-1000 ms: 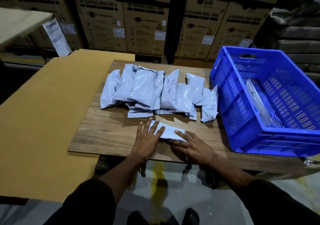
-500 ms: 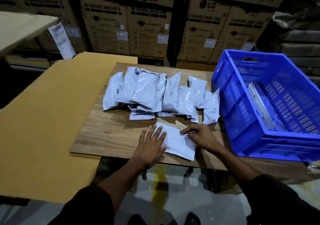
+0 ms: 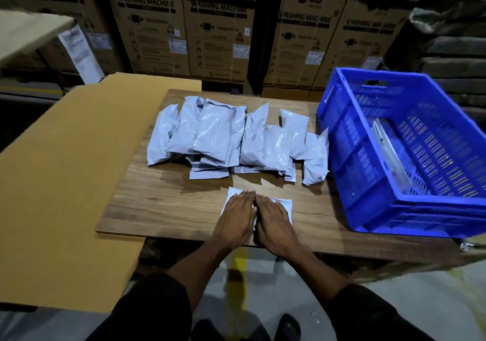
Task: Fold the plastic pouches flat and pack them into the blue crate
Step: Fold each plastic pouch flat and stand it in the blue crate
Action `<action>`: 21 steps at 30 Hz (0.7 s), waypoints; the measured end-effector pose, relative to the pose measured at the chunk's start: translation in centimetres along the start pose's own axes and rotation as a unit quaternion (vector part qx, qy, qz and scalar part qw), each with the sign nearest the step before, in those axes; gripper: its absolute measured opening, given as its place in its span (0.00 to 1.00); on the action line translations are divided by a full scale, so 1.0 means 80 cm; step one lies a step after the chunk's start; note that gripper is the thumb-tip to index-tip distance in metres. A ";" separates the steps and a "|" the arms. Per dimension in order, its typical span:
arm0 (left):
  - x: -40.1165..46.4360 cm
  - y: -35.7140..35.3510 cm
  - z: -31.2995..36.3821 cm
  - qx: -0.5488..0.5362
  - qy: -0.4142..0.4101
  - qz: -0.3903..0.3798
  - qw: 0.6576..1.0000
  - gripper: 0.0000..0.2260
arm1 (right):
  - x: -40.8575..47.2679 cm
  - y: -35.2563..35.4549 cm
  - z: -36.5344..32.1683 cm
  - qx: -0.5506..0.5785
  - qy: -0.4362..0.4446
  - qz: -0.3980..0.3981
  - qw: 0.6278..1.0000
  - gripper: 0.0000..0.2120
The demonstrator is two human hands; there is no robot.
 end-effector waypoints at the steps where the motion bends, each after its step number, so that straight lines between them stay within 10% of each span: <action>1: -0.001 -0.002 -0.001 0.006 0.000 0.006 1.000 0.23 | 0.000 0.001 0.000 -0.002 -0.001 0.001 1.000 0.30; 21: -0.023 -0.008 -0.026 0.180 -0.009 -0.065 0.982 0.27 | -0.028 0.005 0.029 -0.138 -0.061 -0.130 0.980 0.33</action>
Point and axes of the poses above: each hand's wrist, its own x-axis towards the middle knuckle, its own y-axis out of the back of the hand, z = x × y, the point moved 6 cm from there along x, towards the middle knuckle, and after that the axes turned 5 degrees about y, right-handed, at the moved point
